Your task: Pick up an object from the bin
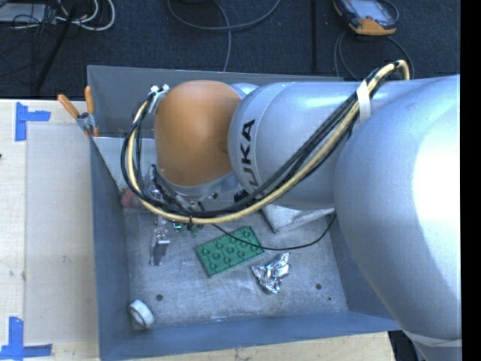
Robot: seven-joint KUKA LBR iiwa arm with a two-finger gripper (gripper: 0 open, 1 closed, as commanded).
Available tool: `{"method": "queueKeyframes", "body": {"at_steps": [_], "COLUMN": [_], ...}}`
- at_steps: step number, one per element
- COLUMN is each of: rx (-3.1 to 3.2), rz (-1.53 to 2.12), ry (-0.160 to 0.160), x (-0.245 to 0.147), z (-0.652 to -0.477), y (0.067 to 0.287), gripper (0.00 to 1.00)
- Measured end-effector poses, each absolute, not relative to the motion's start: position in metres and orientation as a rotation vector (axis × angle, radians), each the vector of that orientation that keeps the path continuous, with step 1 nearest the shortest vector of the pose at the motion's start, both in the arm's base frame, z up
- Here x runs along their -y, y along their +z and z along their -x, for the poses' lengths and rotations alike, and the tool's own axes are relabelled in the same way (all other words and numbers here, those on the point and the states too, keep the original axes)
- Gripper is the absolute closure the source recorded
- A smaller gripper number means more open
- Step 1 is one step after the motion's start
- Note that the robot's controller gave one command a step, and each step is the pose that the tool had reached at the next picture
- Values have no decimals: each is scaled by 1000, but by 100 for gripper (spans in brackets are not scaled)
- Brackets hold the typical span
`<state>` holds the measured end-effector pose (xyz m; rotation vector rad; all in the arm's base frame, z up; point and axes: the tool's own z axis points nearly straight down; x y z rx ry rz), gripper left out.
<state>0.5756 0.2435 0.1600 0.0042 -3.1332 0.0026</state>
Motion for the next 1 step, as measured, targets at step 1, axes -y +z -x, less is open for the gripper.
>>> {"method": "queueKeyframes", "body": {"at_steps": [1], "rx": [3058], "rz": [-722], "ry": [-4], "x": [-181], "z": [-620], "y": [71], "gripper": [0]}}
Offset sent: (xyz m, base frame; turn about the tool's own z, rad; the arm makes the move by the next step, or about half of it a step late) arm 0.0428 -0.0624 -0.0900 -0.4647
